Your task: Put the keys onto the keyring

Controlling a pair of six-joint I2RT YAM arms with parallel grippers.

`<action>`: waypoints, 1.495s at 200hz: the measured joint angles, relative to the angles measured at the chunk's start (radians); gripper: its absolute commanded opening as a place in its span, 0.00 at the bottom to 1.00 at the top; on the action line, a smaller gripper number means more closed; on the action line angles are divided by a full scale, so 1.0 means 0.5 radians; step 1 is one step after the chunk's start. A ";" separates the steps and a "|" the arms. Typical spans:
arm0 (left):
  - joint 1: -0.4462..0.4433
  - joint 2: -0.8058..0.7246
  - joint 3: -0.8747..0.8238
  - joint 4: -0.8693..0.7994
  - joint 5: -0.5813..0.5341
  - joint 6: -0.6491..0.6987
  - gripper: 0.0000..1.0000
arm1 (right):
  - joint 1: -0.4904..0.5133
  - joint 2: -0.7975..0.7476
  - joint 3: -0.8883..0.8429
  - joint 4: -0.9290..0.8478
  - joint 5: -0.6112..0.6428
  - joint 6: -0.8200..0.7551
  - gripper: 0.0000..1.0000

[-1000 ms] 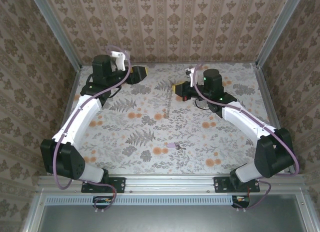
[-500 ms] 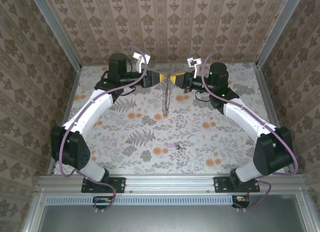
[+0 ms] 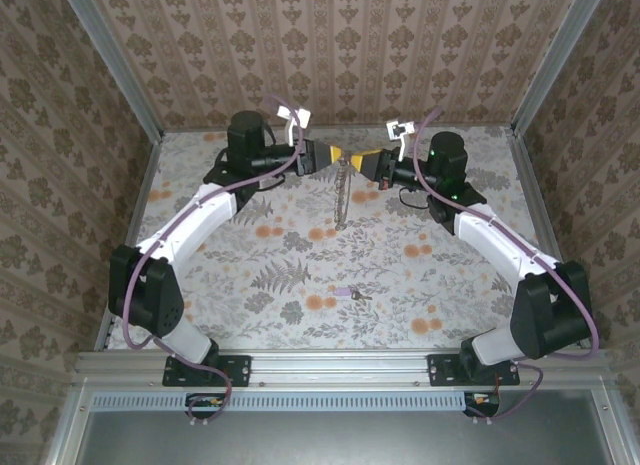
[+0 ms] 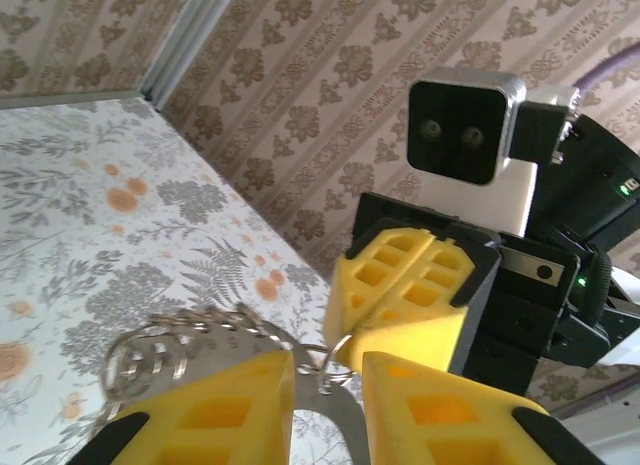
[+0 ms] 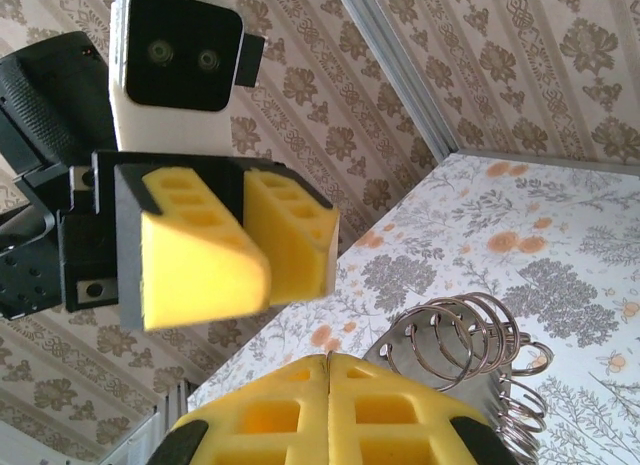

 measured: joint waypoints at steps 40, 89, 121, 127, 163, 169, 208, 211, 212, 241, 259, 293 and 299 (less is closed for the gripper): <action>-0.060 0.005 -0.008 0.098 0.018 -0.062 0.24 | 0.000 -0.005 -0.014 0.064 0.000 0.056 0.00; -0.059 0.006 -0.042 0.127 0.015 -0.074 0.27 | -0.001 -0.005 -0.040 0.111 0.001 0.099 0.00; -0.055 0.006 -0.084 0.127 0.000 -0.076 0.34 | -0.001 -0.006 -0.058 0.132 0.001 0.119 0.00; -0.050 0.006 -0.090 0.127 0.001 -0.076 0.35 | -0.001 -0.006 -0.058 0.133 0.000 0.123 0.00; -0.044 0.006 -0.104 0.152 0.000 -0.083 0.37 | -0.001 -0.008 -0.059 0.187 0.000 0.182 0.00; -0.044 0.005 -0.104 0.162 0.000 -0.089 0.37 | -0.001 -0.008 -0.059 0.206 0.000 0.196 0.00; -0.044 0.006 -0.125 0.260 0.002 -0.143 0.38 | 0.000 -0.008 -0.063 0.311 -0.001 0.278 0.00; -0.044 0.006 -0.127 0.270 0.002 -0.153 0.38 | 0.000 -0.008 -0.064 0.320 -0.001 0.285 0.00; -0.044 0.006 -0.127 0.274 0.002 -0.156 0.38 | 0.000 -0.008 -0.065 0.322 -0.001 0.287 0.00; -0.044 0.006 -0.146 0.395 0.002 -0.240 0.38 | 0.000 -0.008 -0.079 0.388 -0.002 0.338 0.00; -0.044 0.006 -0.156 0.481 0.003 -0.301 0.38 | 0.000 -0.008 -0.087 0.400 -0.007 0.366 0.00; -0.044 0.021 -0.164 0.629 0.008 -0.409 0.39 | 0.000 -0.008 -0.099 0.436 -0.023 0.385 0.00; -0.044 0.029 -0.164 0.654 0.009 -0.427 0.39 | 0.000 -0.008 -0.100 0.443 -0.025 0.389 0.00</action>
